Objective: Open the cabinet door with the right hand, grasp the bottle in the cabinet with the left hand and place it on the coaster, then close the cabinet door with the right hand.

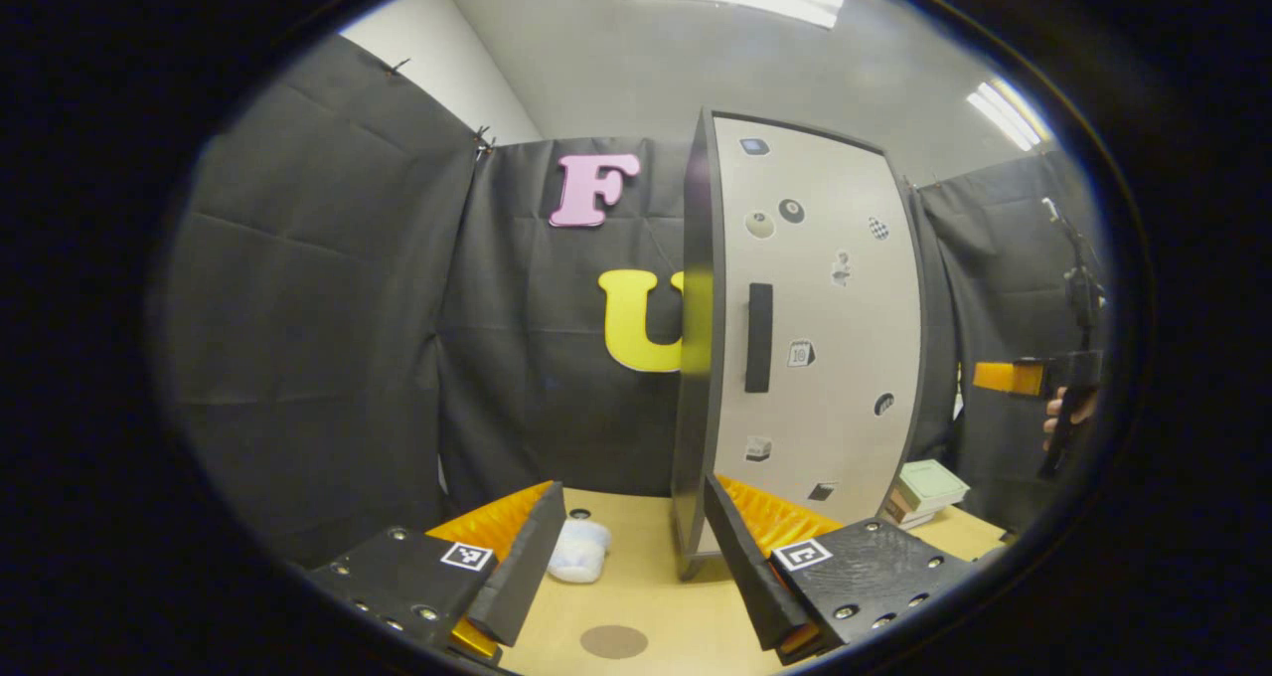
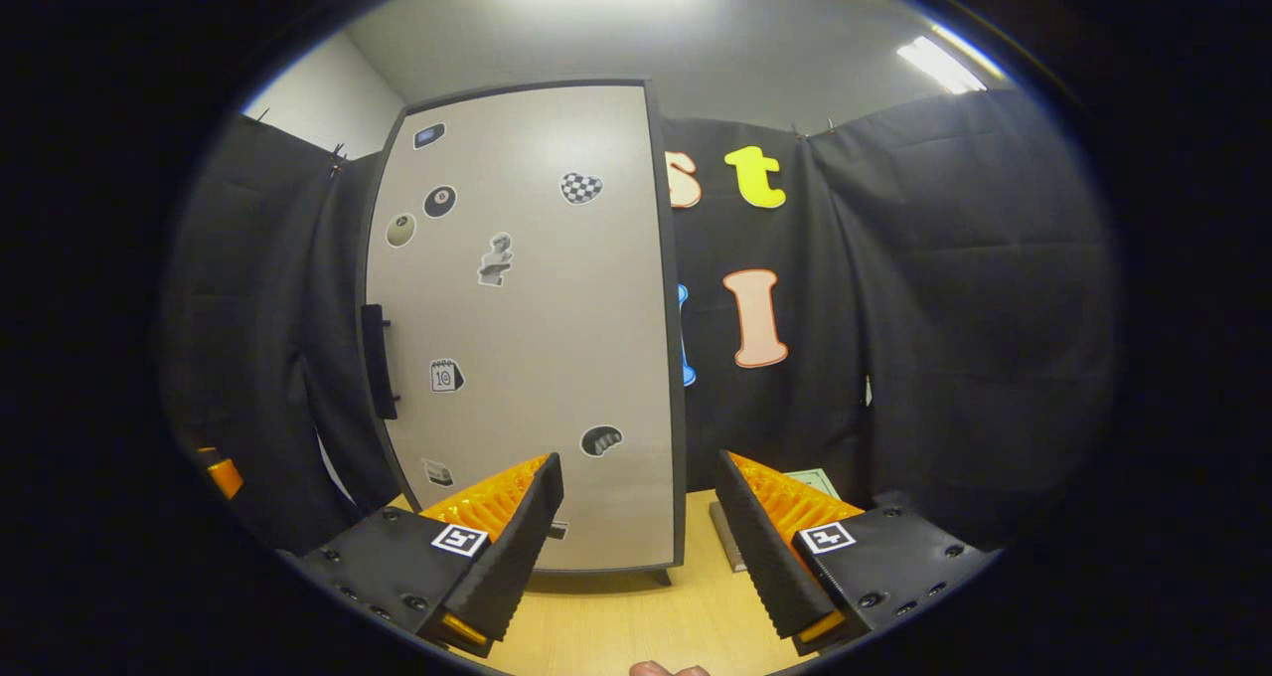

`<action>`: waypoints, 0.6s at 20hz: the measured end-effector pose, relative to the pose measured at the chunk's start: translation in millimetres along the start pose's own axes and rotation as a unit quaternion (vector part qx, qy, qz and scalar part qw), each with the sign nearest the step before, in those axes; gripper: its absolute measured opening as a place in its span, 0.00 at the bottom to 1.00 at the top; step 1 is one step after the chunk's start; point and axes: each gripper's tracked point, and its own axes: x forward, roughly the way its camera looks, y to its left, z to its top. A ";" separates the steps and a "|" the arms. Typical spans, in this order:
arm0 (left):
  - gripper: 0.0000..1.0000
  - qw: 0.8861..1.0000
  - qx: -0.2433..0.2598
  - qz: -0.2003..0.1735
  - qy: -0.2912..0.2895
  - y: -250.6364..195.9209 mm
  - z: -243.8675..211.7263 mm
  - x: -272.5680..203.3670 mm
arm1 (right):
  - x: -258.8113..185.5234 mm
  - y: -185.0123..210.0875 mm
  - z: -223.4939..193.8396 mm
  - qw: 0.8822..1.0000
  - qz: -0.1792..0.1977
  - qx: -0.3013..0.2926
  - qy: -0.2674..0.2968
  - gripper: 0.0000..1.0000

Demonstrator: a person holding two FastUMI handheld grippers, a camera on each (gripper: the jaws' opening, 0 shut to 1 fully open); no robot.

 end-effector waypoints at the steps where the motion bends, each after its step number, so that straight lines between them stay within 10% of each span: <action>1: 0.86 1.000 0.000 0.005 0.005 4.9 -6.7 -2.4 | 3.5 7.3 2.8 1.000 0.006 0.001 0.001 0.98; 12: 0.84 0.996 -0.050 0.059 0.045 50.2 -56.6 -22.8 | 42.2 116.2 41.5 0.995 0.100 0.014 0.003 0.93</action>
